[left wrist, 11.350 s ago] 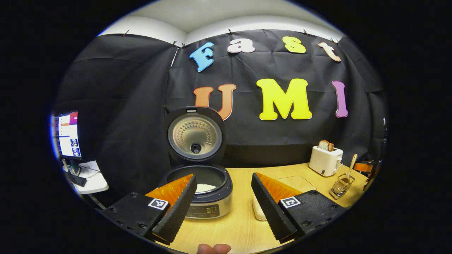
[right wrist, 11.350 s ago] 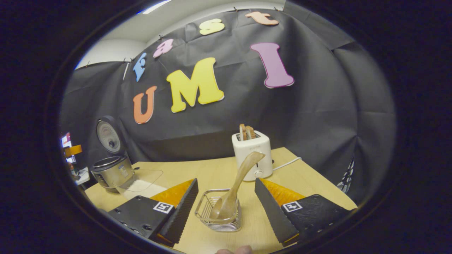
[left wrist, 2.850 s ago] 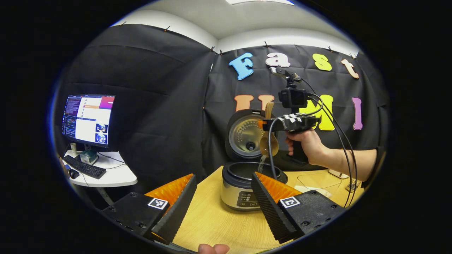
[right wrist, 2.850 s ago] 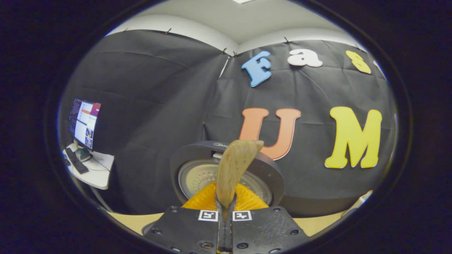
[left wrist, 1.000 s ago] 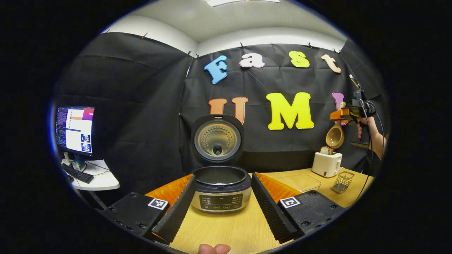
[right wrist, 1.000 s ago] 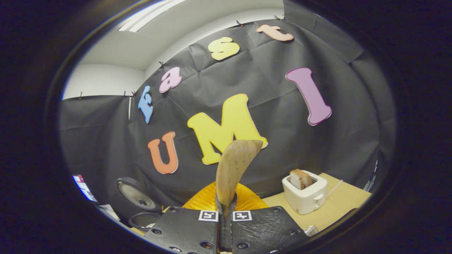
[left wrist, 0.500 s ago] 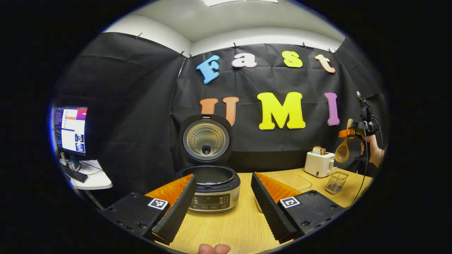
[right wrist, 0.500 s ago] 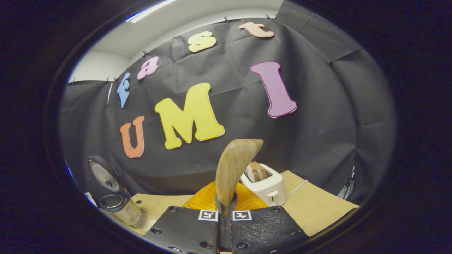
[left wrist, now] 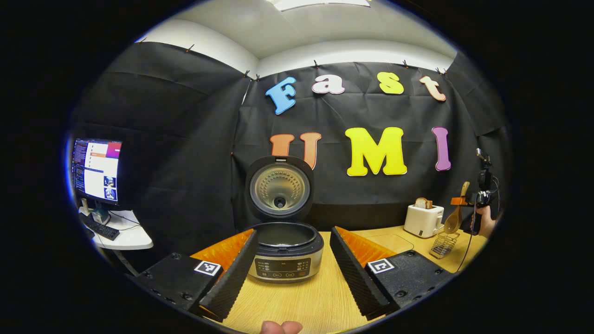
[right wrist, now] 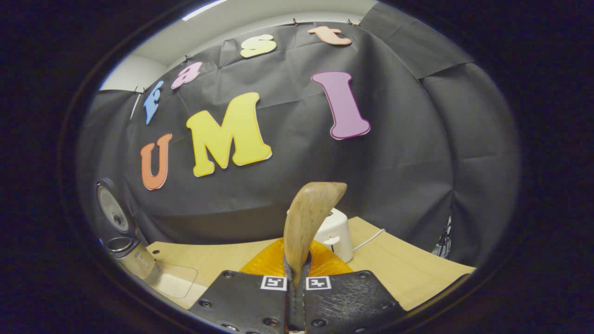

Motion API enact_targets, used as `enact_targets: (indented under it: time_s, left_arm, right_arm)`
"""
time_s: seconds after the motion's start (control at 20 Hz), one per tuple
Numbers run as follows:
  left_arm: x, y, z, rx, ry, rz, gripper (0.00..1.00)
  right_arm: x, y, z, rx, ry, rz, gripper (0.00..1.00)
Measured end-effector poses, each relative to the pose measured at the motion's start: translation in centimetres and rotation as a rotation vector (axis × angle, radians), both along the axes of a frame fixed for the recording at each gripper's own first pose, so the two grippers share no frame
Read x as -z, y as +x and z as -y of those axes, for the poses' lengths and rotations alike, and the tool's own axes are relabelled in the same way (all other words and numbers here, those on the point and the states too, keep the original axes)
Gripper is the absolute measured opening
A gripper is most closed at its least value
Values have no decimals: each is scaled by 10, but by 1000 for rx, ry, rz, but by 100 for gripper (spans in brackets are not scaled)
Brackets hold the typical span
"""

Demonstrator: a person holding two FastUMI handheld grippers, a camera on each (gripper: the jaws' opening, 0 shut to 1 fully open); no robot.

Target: Close the left gripper, press the button to open the rice cooker; take a wooden spoon from the chopstick holder with the right hand, scoop a spoonful of rice and pour it into the rice cooker, then put the wooden spoon back into the chopstick holder.

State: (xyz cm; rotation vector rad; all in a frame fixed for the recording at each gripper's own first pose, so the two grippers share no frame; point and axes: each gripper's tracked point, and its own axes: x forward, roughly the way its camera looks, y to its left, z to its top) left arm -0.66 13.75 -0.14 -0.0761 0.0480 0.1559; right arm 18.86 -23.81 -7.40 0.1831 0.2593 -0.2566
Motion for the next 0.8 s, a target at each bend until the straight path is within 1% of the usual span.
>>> enact_targets:
  time_s: [0.3, 0.8]
  left_arm:
    - [-4, -2, -2, -6, 1, 10, 99]
    - [-6, -4, -5, -11, 5, 9, 99]
  right_arm:
    - [21, -1, -7, -15, -12, -9, 0]
    - [31, -5, -17, -42, -33, -14, 0]
